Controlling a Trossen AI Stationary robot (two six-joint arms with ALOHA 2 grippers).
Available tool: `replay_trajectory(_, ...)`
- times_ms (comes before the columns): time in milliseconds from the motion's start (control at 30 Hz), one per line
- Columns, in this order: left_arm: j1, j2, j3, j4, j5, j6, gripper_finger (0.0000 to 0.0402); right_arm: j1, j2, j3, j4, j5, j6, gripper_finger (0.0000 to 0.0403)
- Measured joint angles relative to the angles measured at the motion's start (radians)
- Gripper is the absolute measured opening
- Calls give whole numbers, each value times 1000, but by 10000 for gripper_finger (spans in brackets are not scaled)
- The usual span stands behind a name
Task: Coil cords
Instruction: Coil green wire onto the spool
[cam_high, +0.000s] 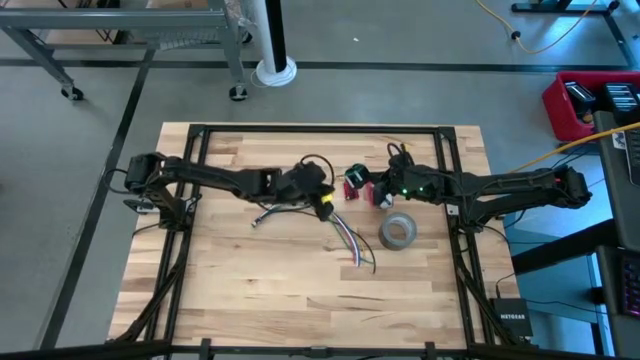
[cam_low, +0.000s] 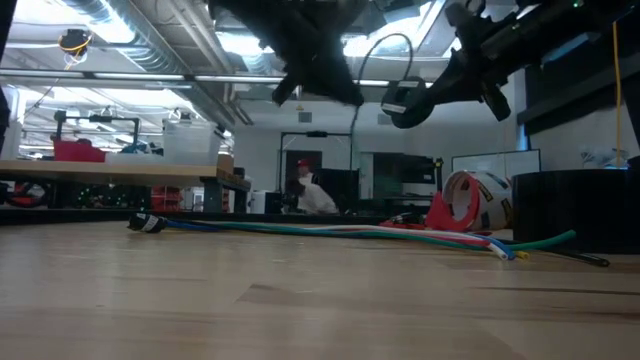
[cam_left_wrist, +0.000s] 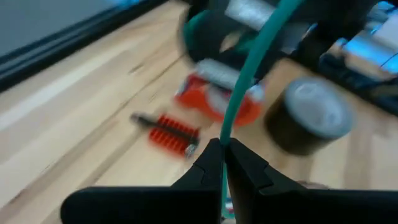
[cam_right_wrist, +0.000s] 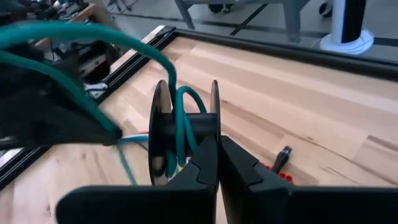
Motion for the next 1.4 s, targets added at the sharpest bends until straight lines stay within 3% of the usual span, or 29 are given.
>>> replay_trajectory(167, -33, 0, 0, 112, -7, 27, 0, 0, 10, 0, 40, 6, 0, 4)
replay_trajectory(767, -124, 119, 0, 97, 11, -59, 0, 0, 74, 0, 324, 34, -2, 4)
replay_trajectory(1233, -96, 132, 1, -30, 14, -139, 0, 0, 74, 0, 430, -105, 6, 4)
replay_trajectory(1400, -88, 132, 0, 79, 13, -104, 0, 0, 74, 0, 421, -104, 12, 4)
